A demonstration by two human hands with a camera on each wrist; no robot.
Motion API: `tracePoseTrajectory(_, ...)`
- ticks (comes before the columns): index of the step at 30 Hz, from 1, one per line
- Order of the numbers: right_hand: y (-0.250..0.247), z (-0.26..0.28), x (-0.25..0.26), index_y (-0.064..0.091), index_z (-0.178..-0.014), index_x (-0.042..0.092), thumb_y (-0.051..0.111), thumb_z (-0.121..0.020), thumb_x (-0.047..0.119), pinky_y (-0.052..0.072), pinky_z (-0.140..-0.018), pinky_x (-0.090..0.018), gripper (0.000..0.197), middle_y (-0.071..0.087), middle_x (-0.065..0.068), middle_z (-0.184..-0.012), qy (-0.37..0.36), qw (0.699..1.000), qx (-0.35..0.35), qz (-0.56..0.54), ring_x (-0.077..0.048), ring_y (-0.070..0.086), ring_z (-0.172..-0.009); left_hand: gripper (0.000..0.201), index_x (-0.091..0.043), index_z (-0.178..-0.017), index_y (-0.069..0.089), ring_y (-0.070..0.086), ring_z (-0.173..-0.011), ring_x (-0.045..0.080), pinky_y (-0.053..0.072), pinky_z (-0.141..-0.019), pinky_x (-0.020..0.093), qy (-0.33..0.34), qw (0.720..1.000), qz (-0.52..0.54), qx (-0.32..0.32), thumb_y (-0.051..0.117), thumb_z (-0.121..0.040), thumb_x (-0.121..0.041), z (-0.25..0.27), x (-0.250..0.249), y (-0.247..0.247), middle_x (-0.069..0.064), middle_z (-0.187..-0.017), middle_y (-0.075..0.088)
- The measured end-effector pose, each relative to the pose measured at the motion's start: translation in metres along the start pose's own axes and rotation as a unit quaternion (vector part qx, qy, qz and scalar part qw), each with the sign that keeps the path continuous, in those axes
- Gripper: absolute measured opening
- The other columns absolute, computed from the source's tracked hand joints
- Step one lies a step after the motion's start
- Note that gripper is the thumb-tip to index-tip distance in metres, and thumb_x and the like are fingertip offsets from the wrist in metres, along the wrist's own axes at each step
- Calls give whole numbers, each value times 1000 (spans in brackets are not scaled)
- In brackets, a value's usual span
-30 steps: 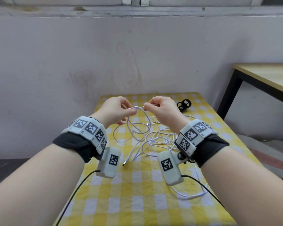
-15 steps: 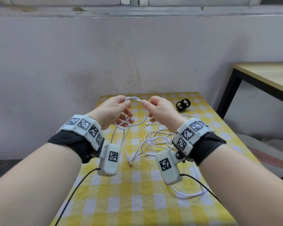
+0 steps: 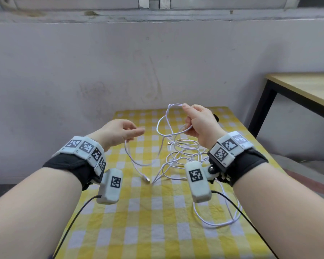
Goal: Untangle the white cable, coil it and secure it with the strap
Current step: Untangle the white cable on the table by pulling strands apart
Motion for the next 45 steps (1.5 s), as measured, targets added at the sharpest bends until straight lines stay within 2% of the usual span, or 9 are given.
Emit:
tracePoseTrajectory(7, -18, -4, -1, 36, -62, 20, 54, -95, 27, 39, -40, -19, 38, 35, 2, -52, -10, 998, -51, -31, -9, 35, -36, 30, -9, -117, 63, 55, -116, 28, 40, -96, 31, 9, 965, -166, -205, 54, -89, -17, -6, 15, -61, 14, -121, 62)
tracePoseTrajectory(10, -16, -4, -1, 37, -62, 18, 53, -96, 28, 42, -42, -21, 38, 37, -1, -52, -18, 998, -51, -27, -12, 38, -39, 34, -6, -122, 59, 59, -110, 32, 46, -95, 37, -66, 967, -219, -111, 51, -92, -19, -7, 28, -49, 14, -118, 62)
tracePoseTrajectory(13, -9, -2, 1, 38, -63, 18, 51, -97, 27, 46, -45, -23, 37, 39, -2, -53, -24, 999, -36, -13, -13, 40, -40, 29, -9, -118, 58, 70, -76, 23, 57, -67, 33, -136, 973, -184, 22, 51, -93, -23, 5, 36, -21, 8, -104, 62)
tracePoseTrajectory(18, 7, 4, 0, 41, -64, 15, 49, -98, 29, 56, -52, -31, 37, 47, -4, -57, -16, 1000, 2, 1, -11, 50, -36, 4, -17, -85, 65, 57, -48, 2, 39, -42, 8, 63, 987, -126, -72, 68, -81, -17, 6, -23, -11, -3, -79, 65)
tracePoseTrajectory(26, 14, 8, 1, 44, -65, 12, 45, -99, 29, 58, -58, -37, 39, 55, -6, -58, -6, 999, 39, -20, -22, 61, -45, 48, -21, -99, 48, 46, -88, 16, 39, -80, 27, 243, 939, -193, -151, 82, -66, -25, 13, -84, 11, 0, -102, 43)
tracePoseTrajectory(29, 18, 10, 2, 43, -65, 13, 44, -100, 29, 56, -52, -32, 39, 56, -4, -52, -6, 998, 57, -2, -21, 62, -44, 25, -16, -96, 66, 49, -78, 13, 37, -74, 21, 291, 930, -197, -111, 77, -75, -21, 16, -94, 25, 0, -93, 50)
tracePoseTrajectory(35, 0, 7, 3, 51, -69, 13, 47, -98, 29, 57, -62, -45, 33, 46, -7, -56, -17, 995, -6, 101, -19, 56, -38, 39, -15, -58, 52, 35, -46, 8, 27, -45, 22, 70, 981, 155, -95, 48, -97, -18, -6, -47, -4, -1, -55, 52)
tracePoseTrajectory(42, -13, 2, 19, 37, -51, 16, 46, -95, 28, 55, -68, -46, 46, 39, 5, -36, -81, 970, -110, 202, -33, 64, -54, 25, -14, -64, 47, 42, -51, 12, 51, -68, 29, -101, 860, 477, -152, 50, -88, -7, -4, 7, -25, -4, -34, 38)
tracePoseTrajectory(45, -16, 1, 19, 38, -51, 15, 44, -94, 27, 55, -74, -47, 45, 41, 2, -41, -90, 964, -131, 214, -37, 68, -64, 27, -15, -62, 40, 26, -35, 10, 48, -50, 22, -102, 840, 514, -142, 49, -84, -4, -2, 14, -26, -4, -38, 28)
Point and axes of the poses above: each hand's wrist, its own z-axis away from the middle knuckle, its own y-axis out of the palm, x = y × z, the point moved 8 cm from there along -z, towards the middle knuckle
